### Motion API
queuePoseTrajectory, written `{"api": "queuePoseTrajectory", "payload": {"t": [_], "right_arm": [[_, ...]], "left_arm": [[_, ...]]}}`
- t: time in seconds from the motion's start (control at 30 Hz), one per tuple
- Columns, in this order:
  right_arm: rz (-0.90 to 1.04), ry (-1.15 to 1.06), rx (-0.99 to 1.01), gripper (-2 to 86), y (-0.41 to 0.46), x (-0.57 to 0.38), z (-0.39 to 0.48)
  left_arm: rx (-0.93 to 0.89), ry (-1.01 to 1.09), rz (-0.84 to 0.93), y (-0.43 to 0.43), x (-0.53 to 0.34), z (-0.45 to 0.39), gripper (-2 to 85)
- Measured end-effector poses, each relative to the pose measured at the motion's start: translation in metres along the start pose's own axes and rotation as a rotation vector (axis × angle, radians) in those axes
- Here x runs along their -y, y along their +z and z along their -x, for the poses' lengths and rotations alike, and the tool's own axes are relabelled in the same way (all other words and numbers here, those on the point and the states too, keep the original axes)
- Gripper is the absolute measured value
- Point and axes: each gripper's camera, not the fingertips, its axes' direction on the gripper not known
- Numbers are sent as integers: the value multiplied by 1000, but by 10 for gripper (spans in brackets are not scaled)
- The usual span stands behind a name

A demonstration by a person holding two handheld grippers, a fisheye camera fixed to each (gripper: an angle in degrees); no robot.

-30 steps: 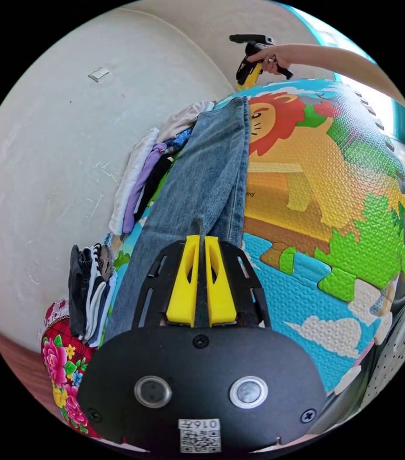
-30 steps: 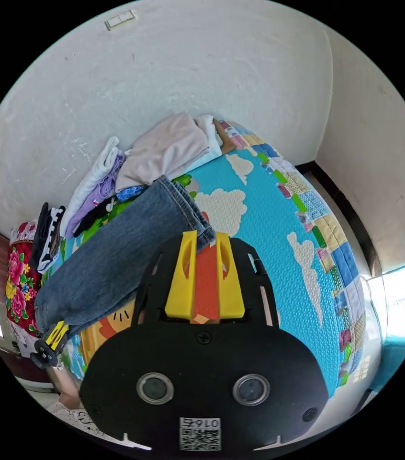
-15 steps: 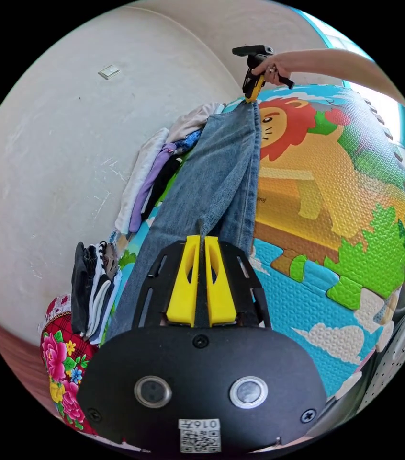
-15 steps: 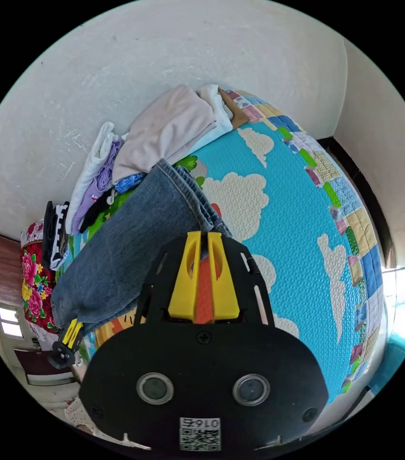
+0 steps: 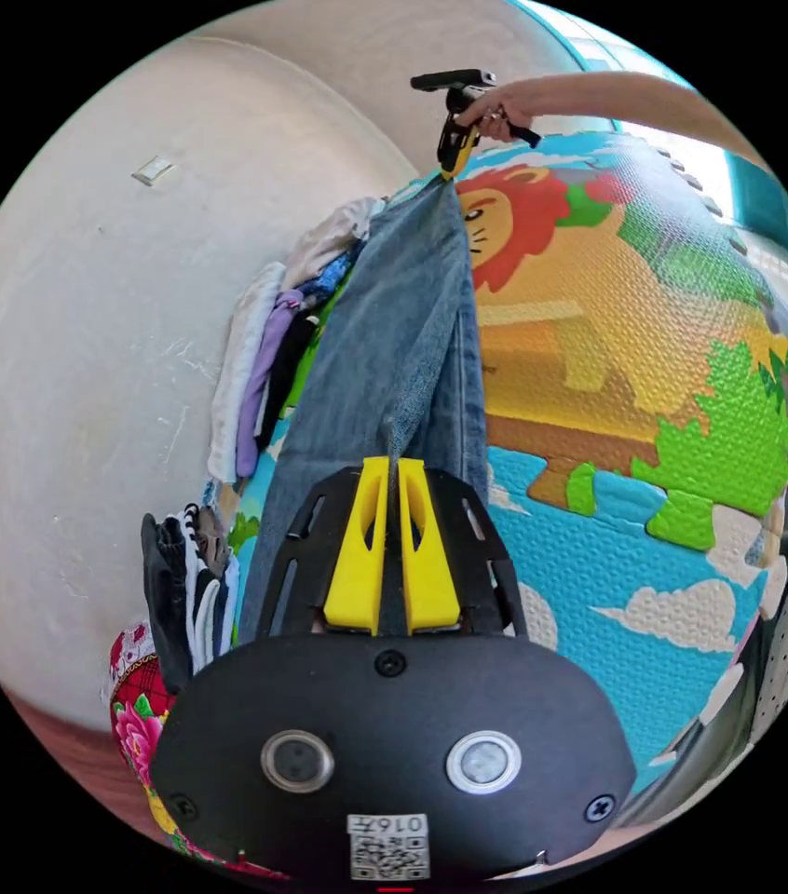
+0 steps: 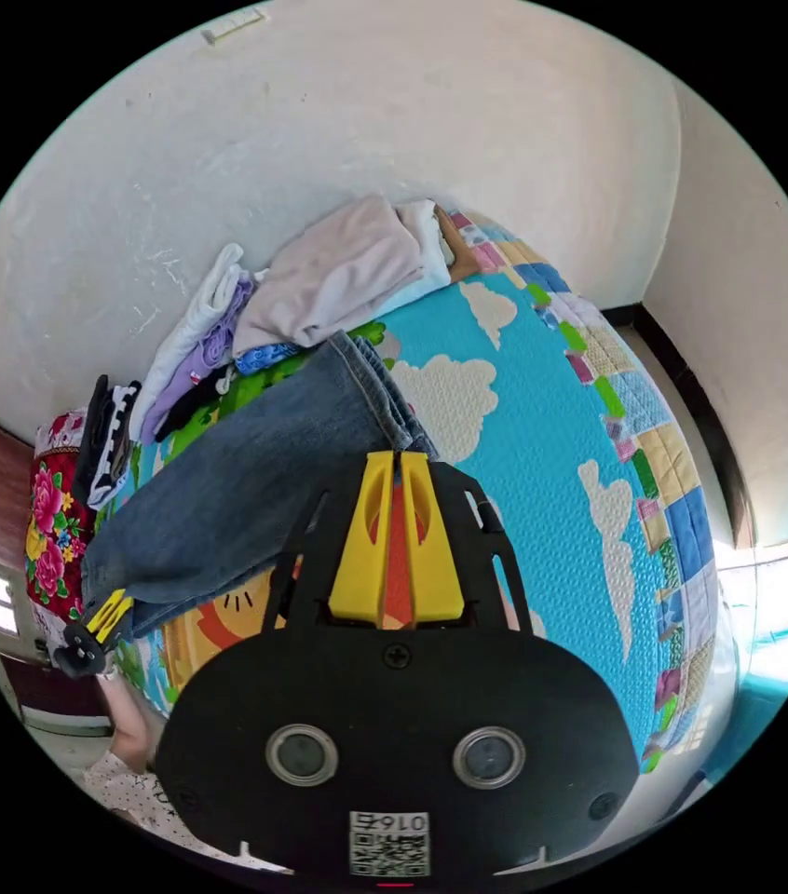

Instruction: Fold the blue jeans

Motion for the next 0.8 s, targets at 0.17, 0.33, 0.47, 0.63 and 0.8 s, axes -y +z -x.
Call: {"api": "queuePoseTrajectory", "payload": {"t": [0.17, 0.33, 0.47, 0.63, 0.8], "right_arm": [[-76, 9, 120, 4, -28, -19, -20], [11, -3, 68, 10, -25, -26, -26], [-59, 14, 80, 28, -54, -35, -33], [7, 91, 158, 83, -74, -41, -49], [6, 152, 220, 109, -71, -44, -48]], "left_arm": [[15, 27, -35, -20, -3, -11, -9], [7, 69, 17, -12, -5, -33, -9], [1, 51, 30, -8, -11, -37, -9], [-84, -41, -1, -3, -29, -28, -9], [-66, -53, -7, 1, -49, -38, -10]]}}
